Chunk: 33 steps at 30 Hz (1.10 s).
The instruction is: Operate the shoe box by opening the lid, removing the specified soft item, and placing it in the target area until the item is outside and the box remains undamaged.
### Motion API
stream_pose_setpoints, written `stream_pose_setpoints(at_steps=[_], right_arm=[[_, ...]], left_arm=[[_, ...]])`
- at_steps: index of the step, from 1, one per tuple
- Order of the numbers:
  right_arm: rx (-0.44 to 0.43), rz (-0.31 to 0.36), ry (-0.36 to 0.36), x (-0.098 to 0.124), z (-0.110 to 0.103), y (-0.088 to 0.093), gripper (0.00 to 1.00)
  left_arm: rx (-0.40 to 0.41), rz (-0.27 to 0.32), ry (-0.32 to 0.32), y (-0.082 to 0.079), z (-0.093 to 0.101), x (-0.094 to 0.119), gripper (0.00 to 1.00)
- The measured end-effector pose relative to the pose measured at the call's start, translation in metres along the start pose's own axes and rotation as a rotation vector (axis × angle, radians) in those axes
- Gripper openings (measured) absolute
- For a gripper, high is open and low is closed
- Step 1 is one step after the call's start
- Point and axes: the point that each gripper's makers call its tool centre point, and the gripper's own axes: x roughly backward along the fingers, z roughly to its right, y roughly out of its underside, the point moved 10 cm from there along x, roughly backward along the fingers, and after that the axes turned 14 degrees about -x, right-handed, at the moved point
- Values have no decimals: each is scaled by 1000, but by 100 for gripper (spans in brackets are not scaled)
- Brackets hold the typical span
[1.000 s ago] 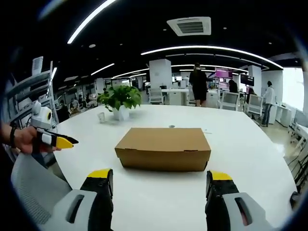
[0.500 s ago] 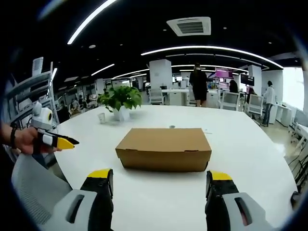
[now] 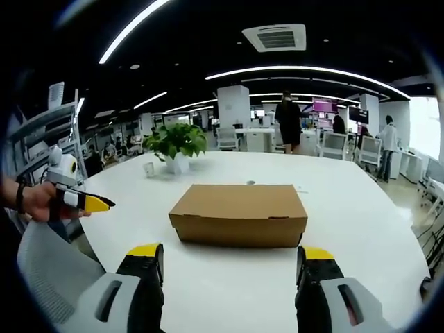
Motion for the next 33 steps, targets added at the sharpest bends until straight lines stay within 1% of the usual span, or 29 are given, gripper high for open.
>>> stream_pose_setpoints(at_steps=[5,11,16,19,22,29,30,33], right_arm=[[-1,2,-10,0,-1,0,77],[2,3,-20,1,-3,0,77],[0,4,-25,0,-3,-1,77],[-29,11,-23,1,0,-1,77],[-67,-5,-22,-1,4,3,78],[-104,-8,-12,-2,8,4,79],[-110,-10,-11,-2,9,4,79],[-127,-15,-9,-3,13,5,79]], left_arm=[[-1,0,-1,0,0,0,77],[17,10,-21,-1,-3,2,77],[40,17,-44,0,-9,5,77],[45,15,-50,0,-10,4,77],[47,12,-50,0,-10,4,77],[34,-5,-44,1,-8,-5,77],[38,-4,-43,0,-7,-6,77],[10,-9,-17,-4,3,-14,77]])
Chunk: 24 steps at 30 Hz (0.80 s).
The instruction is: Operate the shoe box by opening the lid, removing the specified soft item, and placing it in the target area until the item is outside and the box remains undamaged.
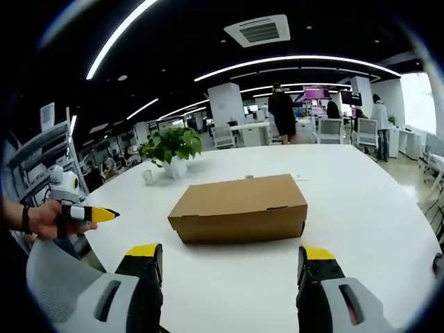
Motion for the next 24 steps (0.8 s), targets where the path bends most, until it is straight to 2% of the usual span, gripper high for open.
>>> stream_pose_setpoints(at_steps=[6,12,24], right_arm=[[-52,-5,10,-9,11,0,80],[-80,-14,14,-22,28,-4,80],[-102,-17,26,-45,58,-23,79]], left_arm=[[12,11,39,-7,6,-21,77],[22,20,49,-16,1,-39,77],[52,4,41,-14,-10,-60,76]])
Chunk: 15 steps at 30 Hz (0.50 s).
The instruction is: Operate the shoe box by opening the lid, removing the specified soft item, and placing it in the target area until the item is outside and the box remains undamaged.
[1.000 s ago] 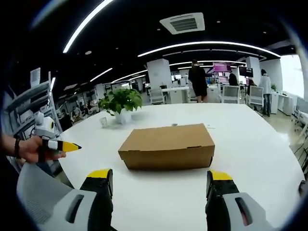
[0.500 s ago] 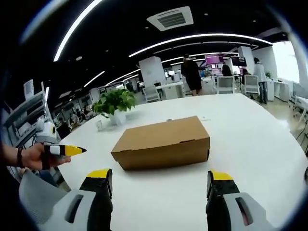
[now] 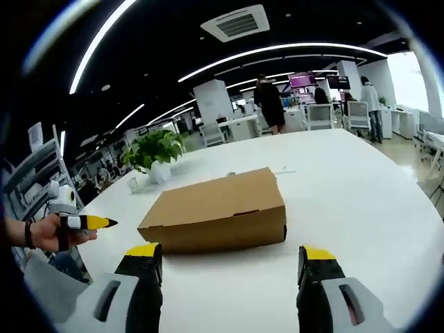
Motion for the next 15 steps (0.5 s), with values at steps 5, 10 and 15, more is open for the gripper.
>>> stream_pose_setpoints(at_steps=[5,10,15], right_arm=[[-8,0,-2,-14,9,-12,79],[-5,-17,-9,-31,19,-19,79],[-33,-40,-16,-47,26,-23,79]], left_arm=[[8,6,6,-2,1,-11,76],[15,11,20,-3,2,-27,76],[5,14,26,-7,1,-44,75]])
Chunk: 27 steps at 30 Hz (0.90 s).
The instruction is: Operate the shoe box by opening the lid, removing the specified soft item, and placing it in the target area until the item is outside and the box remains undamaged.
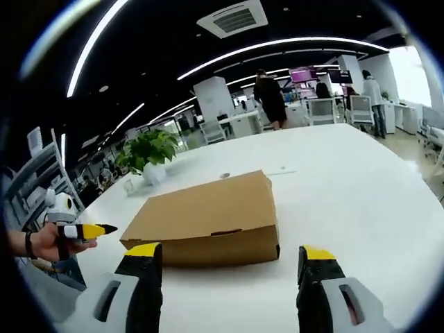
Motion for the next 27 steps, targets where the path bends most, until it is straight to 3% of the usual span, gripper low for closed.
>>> stream_pose_setpoints(at_steps=[10,15,21,27], right_arm=[[-91,35,11,-25,18,-7,78],[-110,6,3,-40,23,-8,72],[-112,-16,11,-49,24,-5,71],[-85,-24,-25,-55,21,-5,62]], left_arm=[[-14,-28,13,2,-8,-32,74],[8,-31,11,5,-7,-39,72],[7,-54,16,8,-5,-49,68],[44,-68,-1,12,-7,-53,62]])
